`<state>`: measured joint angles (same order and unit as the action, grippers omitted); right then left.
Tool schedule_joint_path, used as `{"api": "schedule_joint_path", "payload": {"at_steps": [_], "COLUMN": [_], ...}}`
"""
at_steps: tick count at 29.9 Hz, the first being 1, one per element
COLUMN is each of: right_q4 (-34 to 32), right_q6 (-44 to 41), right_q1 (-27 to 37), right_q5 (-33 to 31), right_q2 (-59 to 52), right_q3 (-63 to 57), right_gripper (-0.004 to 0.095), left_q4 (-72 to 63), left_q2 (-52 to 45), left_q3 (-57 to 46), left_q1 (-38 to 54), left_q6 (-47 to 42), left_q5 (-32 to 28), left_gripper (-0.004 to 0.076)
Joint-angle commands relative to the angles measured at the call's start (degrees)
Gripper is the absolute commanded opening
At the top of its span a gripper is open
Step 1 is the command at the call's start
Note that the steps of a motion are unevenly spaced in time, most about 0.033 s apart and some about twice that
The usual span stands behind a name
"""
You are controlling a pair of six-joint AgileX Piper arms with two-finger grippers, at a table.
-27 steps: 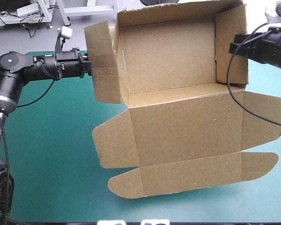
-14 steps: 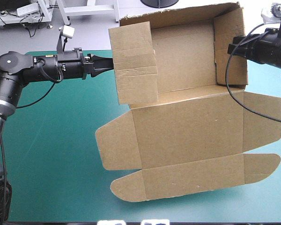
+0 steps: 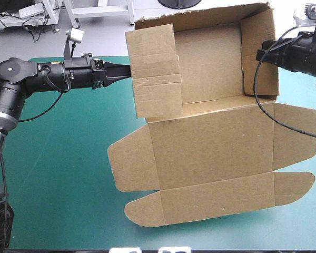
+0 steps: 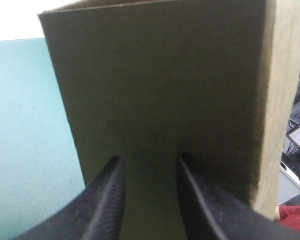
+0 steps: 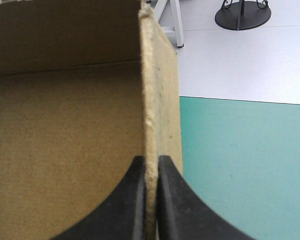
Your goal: Fold the box
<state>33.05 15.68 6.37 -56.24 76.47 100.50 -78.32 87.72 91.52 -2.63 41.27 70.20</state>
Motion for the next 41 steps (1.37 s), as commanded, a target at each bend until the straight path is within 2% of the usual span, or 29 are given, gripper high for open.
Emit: {"api": "schedule_joint_path", "payload": {"at_steps": [1,6,16,41], "right_q4": [2.6,2.3,2.3,0.2], "right_q6": [0.1,0.1,-0.1,0.0], "right_q1": [0.3,0.3,0.3,0.3], "right_q5": [4.0,4.1,3.8,6.1], "right_q2": [-1.3,-1.2,-0.6,-0.1], "right_q3": [1.8,1.8,1.8,1.7], "right_gripper": [-0.0012,-0.0011,-0.0010,-0.0011], "left_q4": [-6.5,-7.3,-8.1,-10.9], "left_q2": [-2.6,-2.6,-2.6,-2.6], "left_q3": [1.8,1.8,1.8,1.8], "left_q1": [-0.4,-0.5,-5.0,-5.0], "left_q6": [-0.4,-2.5,-0.8,-0.9], "left_q5": [3.8,3.8,3.7,3.7], "left_gripper": [0.0364,0.0370,0.0370,0.0370]}}
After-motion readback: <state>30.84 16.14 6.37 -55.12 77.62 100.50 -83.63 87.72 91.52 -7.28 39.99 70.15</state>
